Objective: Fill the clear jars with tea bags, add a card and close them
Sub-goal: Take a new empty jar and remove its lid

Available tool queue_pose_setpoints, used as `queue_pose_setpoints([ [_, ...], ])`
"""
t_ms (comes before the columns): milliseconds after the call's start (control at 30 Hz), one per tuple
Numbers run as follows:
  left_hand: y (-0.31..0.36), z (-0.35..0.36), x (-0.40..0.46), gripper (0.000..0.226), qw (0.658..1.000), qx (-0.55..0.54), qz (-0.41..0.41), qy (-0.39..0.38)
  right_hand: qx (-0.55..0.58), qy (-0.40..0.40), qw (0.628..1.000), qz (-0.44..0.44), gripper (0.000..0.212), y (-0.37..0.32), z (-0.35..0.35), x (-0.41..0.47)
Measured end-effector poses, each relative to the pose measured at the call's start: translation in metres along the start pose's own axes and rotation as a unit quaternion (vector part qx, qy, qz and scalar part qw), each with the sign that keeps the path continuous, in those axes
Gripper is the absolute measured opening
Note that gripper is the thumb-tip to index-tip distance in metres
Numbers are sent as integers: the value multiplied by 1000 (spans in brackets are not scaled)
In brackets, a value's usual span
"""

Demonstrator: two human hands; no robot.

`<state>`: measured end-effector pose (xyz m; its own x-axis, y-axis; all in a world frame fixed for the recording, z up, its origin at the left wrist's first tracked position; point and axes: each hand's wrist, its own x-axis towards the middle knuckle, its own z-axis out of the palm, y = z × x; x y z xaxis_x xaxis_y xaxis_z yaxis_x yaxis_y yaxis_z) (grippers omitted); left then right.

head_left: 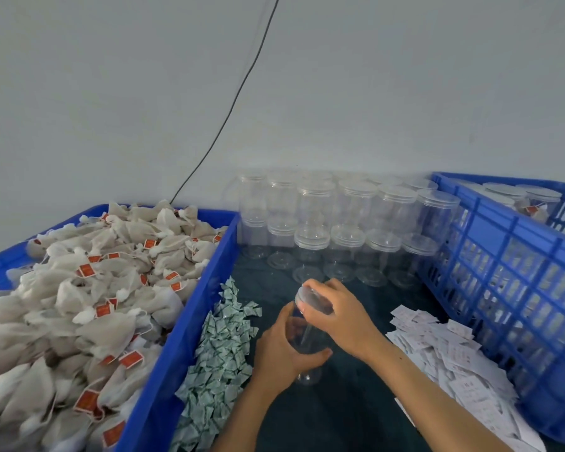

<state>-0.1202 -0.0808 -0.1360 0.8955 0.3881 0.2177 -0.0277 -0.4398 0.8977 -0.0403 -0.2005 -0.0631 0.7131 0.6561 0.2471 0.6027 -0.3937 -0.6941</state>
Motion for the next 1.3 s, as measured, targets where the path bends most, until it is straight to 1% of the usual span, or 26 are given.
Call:
queue_pose_setpoints([
  [33, -4, -5, 2, 90, 998, -44, -8, -45, 20, -33, 999, -19, 29, 0, -6, 0],
  [67, -6, -9, 3, 92, 993, -80, -19, -89, 44, -74, 996, -31, 28, -2, -13, -1],
  [100, -6, -11, 2, 92, 988, -99, -25, -115, 64, -117, 990, -41, 30, -4, -21, -1],
  [167, -4, -10, 0, 91, 991, -87, -26, -96, 67, -196, 977, -45, 42, -9, -37, 1],
  [200, -1, -8, -1, 93, 994, -71, -28, -73, 62, -218, 974, -32, 50, -11, -41, 2],
  [233, 2, -6, -3, 94, 997, -50, -28, -53, 53, -218, 975, -9, 58, -15, -43, 2],
  [267, 4, -3, -4, 93, 999, -25, -24, -38, 25, -196, 980, 21, 64, -17, -43, 1],
  [300, 8, -1, -6, 89, 1000, 1, -15, -28, -29, -164, 985, 53, 71, -18, -41, 1],
  [367, 12, 0, -7, 82, 999, 41, -1, -22, -170, -122, 973, 97, 83, -21, -37, 1],
  [400, 13, -1, -7, 81, 998, 48, 2, -27, -194, -120, 969, 96, 82, -22, -37, 0],
  [433, 13, -3, -7, 82, 998, 44, 2, -38, -169, -132, 973, 83, 78, -23, -41, 0],
  [467, 12, -5, -6, 85, 998, 30, -2, -52, -112, -157, 979, 64, 73, -23, -46, 1],
  [500, 11, -9, -6, 86, 998, 14, -8, -66, -55, -191, 979, 52, 74, -23, -53, 1],
  [567, 8, -14, -4, 87, 997, -3, -20, -81, 18, -244, 968, 51, 85, -23, -60, 0],
  [600, 8, -15, -4, 86, 997, 0, -20, -76, 13, -243, 968, 62, 88, -21, -60, -1],
  [700, 11, -14, -5, 84, 998, 33, -10, -46, -53, -182, 975, 114, 96, -17, -45, -1],
  [767, 12, -13, -6, 86, 998, 44, 2, -42, -19, -172, 978, 116, 91, -15, -40, 1],
  [833, 10, -17, -5, 90, 997, 49, 10, -50, 26, -207, 974, 90, 80, -16, -48, 0],
  [867, 9, -20, -4, 92, 997, 47, 11, -62, 35, -231, 970, 71, 80, -15, -54, 0],
  [967, 7, -28, -2, 95, 994, 43, 7, -96, 26, -304, 952, 27, 92, -9, -70, 0],
  [1033, 9, -27, -2, 95, 995, 66, 13, -77, 33, -328, 943, 37, 98, -9, -67, -1],
  [1067, 11, -26, -2, 96, 995, 80, 17, -63, 37, -313, 947, 61, 98, -12, -61, -1],
  [1100, 13, -25, -2, 98, 994, 95, 22, -49, 31, -278, 956, 88, 98, -14, -54, -1],
  [1167, 15, -22, -3, 101, 990, 135, 37, -18, -20, -186, 973, 133, 100, -16, -42, 3],
  [1200, 15, -21, -3, 102, 987, 155, 47, -4, -48, -160, 975, 144, 97, -15, -38, 5],
  [1300, 12, -22, -4, 102, 981, 183, 67, 17, -67, -164, 976, 127, 86, -13, -38, 8],
])
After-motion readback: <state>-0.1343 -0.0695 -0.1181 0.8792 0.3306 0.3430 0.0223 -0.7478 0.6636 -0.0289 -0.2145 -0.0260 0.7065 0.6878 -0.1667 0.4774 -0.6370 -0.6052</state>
